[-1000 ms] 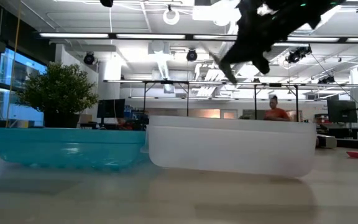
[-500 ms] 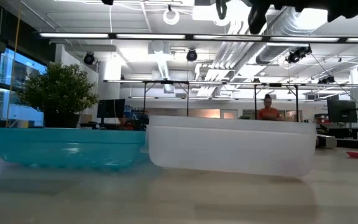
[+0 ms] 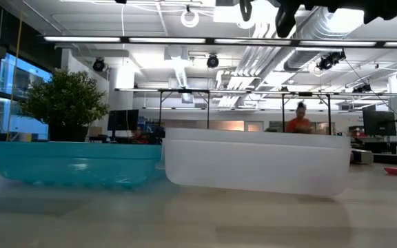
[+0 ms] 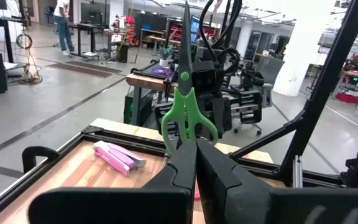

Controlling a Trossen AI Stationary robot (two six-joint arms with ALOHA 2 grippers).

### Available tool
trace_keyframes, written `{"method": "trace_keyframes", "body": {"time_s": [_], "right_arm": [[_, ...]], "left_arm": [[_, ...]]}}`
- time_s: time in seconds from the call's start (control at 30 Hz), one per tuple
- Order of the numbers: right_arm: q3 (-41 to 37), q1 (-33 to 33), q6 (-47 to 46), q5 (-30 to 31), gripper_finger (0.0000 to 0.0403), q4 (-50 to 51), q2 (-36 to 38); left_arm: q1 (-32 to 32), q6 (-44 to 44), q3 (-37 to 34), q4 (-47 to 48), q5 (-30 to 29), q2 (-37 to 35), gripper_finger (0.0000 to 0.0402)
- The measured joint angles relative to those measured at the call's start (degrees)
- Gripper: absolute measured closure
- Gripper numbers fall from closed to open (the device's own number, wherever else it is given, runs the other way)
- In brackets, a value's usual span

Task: Pack school essentials
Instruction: Put the green scissors into the blue supply box

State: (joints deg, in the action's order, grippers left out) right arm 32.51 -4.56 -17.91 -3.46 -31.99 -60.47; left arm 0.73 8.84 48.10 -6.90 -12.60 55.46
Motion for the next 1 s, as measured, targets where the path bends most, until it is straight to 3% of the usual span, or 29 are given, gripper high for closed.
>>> {"method": "trace_keyframes", "body": {"time_s": [0.1,0.23,0.37,0.53,0.77,1.0], "right_arm": [[1.19,-0.07,-2.54,-0.05,0.0402,4.98,0.02],[9.0,-2.05,1.17,-1.56,0.0403,29.23,-1.6],[17.16,-3.69,12.07,-6.37,0.0403,48.32,-6.9],[25.31,-4.88,33.58,-9.22,0.0403,65.18,-15.69],[33.09,-4.79,53.24,-5.07,0.0403,72.96,-28.99],[37.75,-4.82,63.95,-2.52,0.0402,77.97,-38.67]], "left_arm": [[0.0,0.09,0.0,-0.13,-0.03,0.0,0.0401],[0.0,0.13,0.0,-1.07,-0.05,-0.02,0.0401],[0.0,0.15,0.0,-1.25,-0.08,-0.01,0.0401],[0.0,0.55,0.0,-1.25,-0.35,0.0,0.0401],[0.0,1.01,0.0,-1.16,-0.54,0.0,0.0401],[0.0,1.03,0.0,-1.11,-1.75,0.0,0.0402]]}}
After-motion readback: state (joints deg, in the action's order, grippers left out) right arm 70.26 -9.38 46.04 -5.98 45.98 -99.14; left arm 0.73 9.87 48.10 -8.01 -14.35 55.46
